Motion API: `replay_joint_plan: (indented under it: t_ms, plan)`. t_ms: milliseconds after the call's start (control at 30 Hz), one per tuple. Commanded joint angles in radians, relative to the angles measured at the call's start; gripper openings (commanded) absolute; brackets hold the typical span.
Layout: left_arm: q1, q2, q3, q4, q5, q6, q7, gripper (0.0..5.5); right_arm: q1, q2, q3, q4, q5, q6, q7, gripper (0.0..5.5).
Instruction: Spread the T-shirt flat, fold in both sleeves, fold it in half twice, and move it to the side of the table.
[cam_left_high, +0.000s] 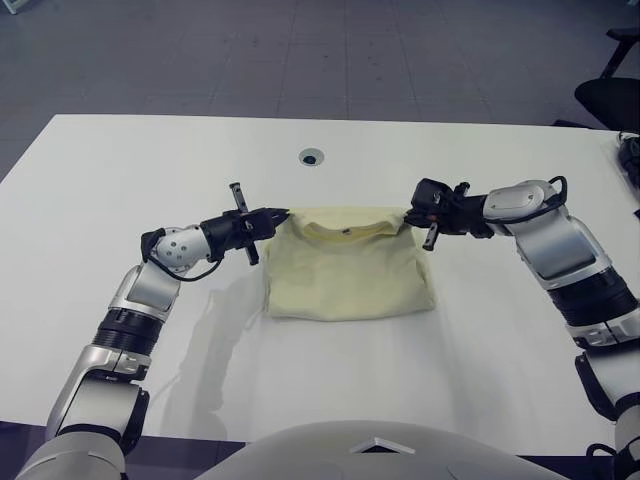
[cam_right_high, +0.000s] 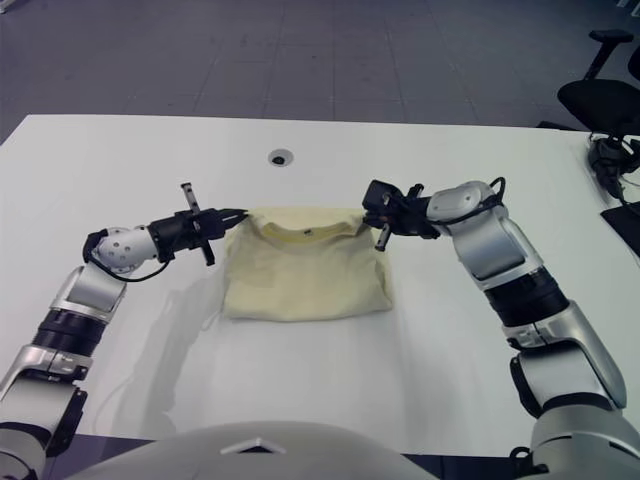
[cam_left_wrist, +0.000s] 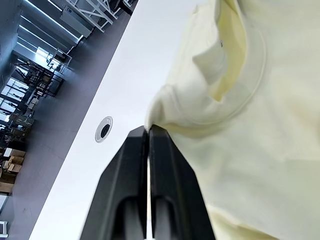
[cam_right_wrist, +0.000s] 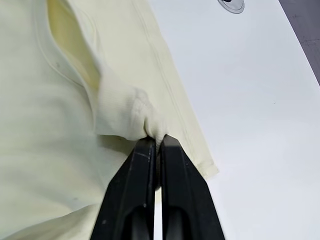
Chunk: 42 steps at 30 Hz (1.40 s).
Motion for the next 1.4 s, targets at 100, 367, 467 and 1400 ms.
replay_joint_plan:
  t_ms: [100, 367, 467, 1400]
  plan:
    - [-0.034, -0.051, -0.009, 0.070, 0.038, -0.037, 0.066, 0.00, -0.004, 0.057, -0.013, 0.060, -0.026, -0.006, -0.027, 0.00]
    - [-0.084, -0.112, -0.015, 0.209, 0.096, -0.077, 0.185, 0.00, 0.025, 0.090, -0.030, 0.114, -0.063, -0.077, -0.072, 0.00]
    - [-0.086, -0.131, -0.013, 0.242, 0.096, -0.068, 0.199, 0.00, 0.022, 0.104, -0.040, 0.142, -0.070, -0.077, -0.088, 0.00]
    - [-0.129, -0.184, 0.095, 0.272, 0.074, -0.097, 0.432, 3.34, 0.004, 0.289, -0.146, 0.417, -0.140, -0.257, -0.342, 3.28]
